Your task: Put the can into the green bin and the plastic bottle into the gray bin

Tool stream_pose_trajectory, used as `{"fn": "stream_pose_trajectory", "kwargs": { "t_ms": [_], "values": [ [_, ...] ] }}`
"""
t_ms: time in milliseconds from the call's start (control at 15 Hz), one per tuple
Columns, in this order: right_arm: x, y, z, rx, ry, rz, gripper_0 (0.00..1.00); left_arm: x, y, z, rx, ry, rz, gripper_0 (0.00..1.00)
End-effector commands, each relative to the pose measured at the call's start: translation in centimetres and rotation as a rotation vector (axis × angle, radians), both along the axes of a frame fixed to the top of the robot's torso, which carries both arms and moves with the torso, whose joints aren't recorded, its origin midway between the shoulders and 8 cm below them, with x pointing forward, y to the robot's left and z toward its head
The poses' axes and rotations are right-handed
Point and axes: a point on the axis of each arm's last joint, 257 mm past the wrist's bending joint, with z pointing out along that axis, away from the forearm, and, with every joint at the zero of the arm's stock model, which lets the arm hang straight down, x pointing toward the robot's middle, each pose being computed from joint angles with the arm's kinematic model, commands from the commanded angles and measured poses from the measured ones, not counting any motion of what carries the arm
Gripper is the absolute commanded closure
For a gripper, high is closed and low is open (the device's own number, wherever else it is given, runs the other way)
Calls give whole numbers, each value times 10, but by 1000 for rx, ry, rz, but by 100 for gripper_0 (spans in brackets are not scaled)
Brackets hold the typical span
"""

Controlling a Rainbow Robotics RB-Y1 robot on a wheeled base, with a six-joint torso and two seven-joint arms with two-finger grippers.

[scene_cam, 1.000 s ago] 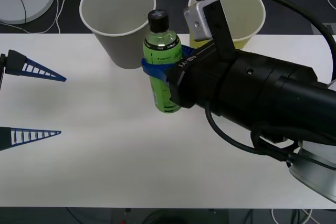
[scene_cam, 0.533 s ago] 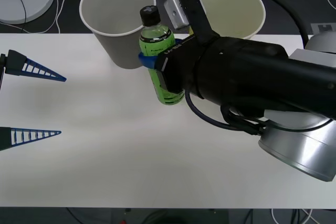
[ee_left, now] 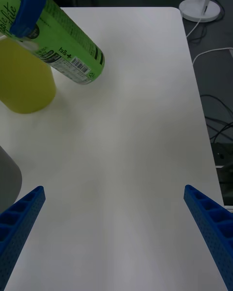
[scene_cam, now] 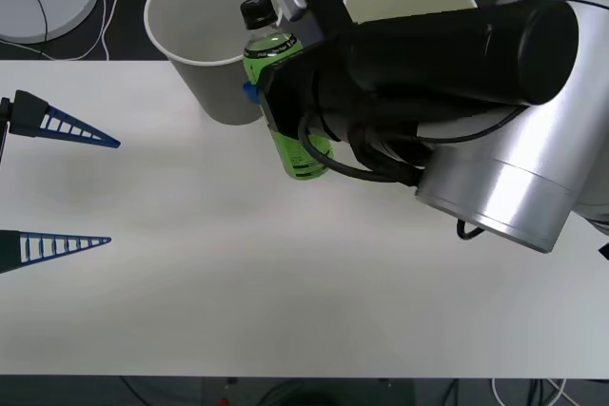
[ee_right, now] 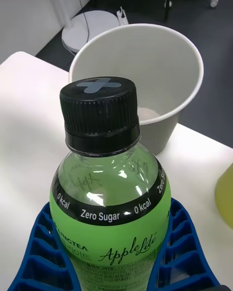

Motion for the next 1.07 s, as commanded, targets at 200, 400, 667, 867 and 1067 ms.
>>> {"fn": "stream_pose_trajectory", "kwargs": {
  "t_ms": [200,400,667,867,1067],
  "values": [
    [8,4,17,1,53,-20,100,0,0,0,0,0,0,0],
    [18,10,28,17,71,-34,100,0,0,0,0,0,0,0],
    [29,16,40,2,101,-78,100,0,0,0,0,0,0,0],
    [37,21,50,0,130,-107,100,0,0,0,0,0,0,0],
    [47,29,55,-3,157,-139,100,0,0,0,0,0,0,0]
  ]
}}
